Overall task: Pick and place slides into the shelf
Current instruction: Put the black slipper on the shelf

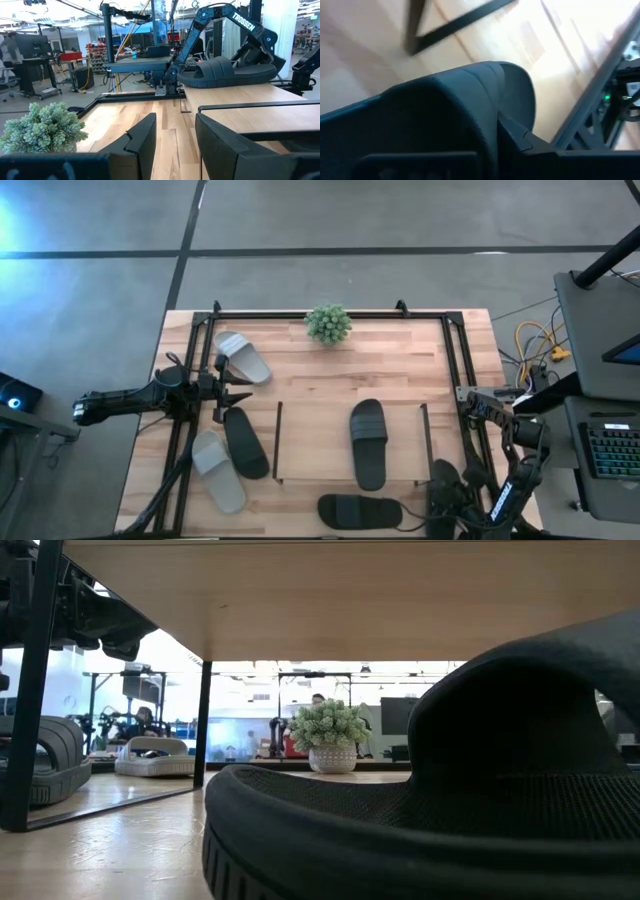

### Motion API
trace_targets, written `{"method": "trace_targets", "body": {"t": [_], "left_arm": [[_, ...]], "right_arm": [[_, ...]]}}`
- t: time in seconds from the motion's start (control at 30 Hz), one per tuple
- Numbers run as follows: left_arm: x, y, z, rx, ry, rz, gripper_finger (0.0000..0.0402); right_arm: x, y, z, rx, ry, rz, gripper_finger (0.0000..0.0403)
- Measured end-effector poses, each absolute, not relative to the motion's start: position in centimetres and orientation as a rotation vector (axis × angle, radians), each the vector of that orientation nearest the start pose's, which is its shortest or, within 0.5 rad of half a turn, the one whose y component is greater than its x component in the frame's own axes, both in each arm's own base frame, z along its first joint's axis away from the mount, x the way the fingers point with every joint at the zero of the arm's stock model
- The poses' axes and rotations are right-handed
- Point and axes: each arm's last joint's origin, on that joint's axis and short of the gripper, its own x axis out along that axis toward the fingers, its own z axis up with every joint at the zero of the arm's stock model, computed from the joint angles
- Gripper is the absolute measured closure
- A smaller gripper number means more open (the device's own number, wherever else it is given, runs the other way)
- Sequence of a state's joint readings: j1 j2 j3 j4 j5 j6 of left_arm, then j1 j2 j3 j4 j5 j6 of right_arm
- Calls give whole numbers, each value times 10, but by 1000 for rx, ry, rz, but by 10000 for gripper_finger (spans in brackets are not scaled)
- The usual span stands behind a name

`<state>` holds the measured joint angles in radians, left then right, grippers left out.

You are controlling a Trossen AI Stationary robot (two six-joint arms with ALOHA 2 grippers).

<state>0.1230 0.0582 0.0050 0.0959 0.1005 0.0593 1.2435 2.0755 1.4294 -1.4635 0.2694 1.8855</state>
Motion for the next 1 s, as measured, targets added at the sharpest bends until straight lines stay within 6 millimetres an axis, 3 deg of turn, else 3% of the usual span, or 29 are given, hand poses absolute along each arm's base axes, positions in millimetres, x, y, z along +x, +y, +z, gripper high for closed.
{"method": "trace_targets", "body": {"t": [0.17,0.57,0.7,0.87,1.0], "left_arm": [[100,9,170,64,-42,23,278],[100,9,170,64,-42,23,278],[100,9,170,64,-41,24,278],[100,9,170,64,-41,24,278],[100,9,170,64,-40,23,278]], "right_arm": [[114,321,184,122,1172,-709,392],[88,331,292,462,1065,-406,393],[86,328,318,515,929,-323,394],[94,318,343,446,671,-275,394],[110,305,351,294,584,-292,394]]}}
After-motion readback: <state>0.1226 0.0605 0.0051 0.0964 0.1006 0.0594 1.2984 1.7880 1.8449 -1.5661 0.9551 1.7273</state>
